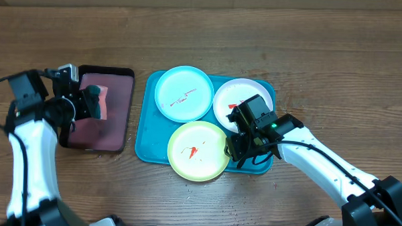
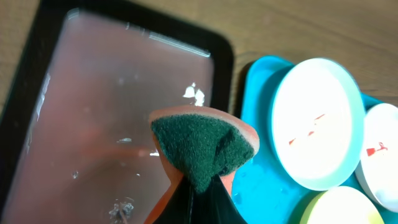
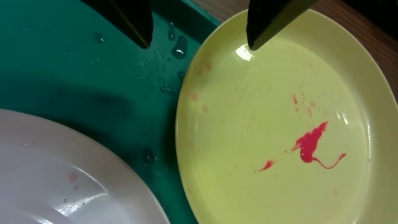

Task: Clean dirty plates on tray and stack at the side
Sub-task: 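Lift the sponge with the left gripper and carry it over the yellow plate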

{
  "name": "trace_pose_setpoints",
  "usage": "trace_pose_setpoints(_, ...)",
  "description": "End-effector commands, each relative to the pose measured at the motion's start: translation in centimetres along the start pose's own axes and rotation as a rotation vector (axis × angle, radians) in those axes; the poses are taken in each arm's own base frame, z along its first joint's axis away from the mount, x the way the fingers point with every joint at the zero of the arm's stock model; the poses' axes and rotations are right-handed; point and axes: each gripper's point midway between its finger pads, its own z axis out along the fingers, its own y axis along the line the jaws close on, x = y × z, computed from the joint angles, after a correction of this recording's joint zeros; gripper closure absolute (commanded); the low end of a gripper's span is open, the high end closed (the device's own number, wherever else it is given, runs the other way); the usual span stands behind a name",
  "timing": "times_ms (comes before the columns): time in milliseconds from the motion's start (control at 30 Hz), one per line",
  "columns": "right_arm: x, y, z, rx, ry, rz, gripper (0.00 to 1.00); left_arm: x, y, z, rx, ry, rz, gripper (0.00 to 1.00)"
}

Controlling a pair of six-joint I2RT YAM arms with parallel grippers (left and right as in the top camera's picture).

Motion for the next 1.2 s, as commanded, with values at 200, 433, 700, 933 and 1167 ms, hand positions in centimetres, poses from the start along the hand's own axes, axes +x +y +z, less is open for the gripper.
trace_pose_setpoints(200, -0.9, 0.6, -0.4, -0.012, -0.020, -0.053, 0.50, -1.0, -1.2, -1.6, 0.038, -0.216, 0.012, 0.96)
trace_pose_setpoints(433, -0.9, 0.6, -0.4, -0.012, -0.020, -0.081, 0.52, -2.4, -0.8, -0.2, 0.064, -0.253, 0.036, 0.96)
trace_pose_setpoints(700, -0.4, 1.0, 0.5, -0.011, 0.007, -0.115, 0.52, -2.2, -0.6, 0.8, 0.092, -0.237, 0.026, 0.96)
trace_pose_setpoints(933, -0.3, 0.6, 2.0, -0.005, 0.040, -0.109, 0.52, -2.1, -0.9, 0.8, 0.107, -0.233, 0.026, 0.96)
trace_pose_setpoints(1167, 0.0, 0.0, 3.5, 0.002, 0.076, -0.097, 0.52, -1.8, -0.9, 0.9, 0.108, -0.222, 0.019, 0.96)
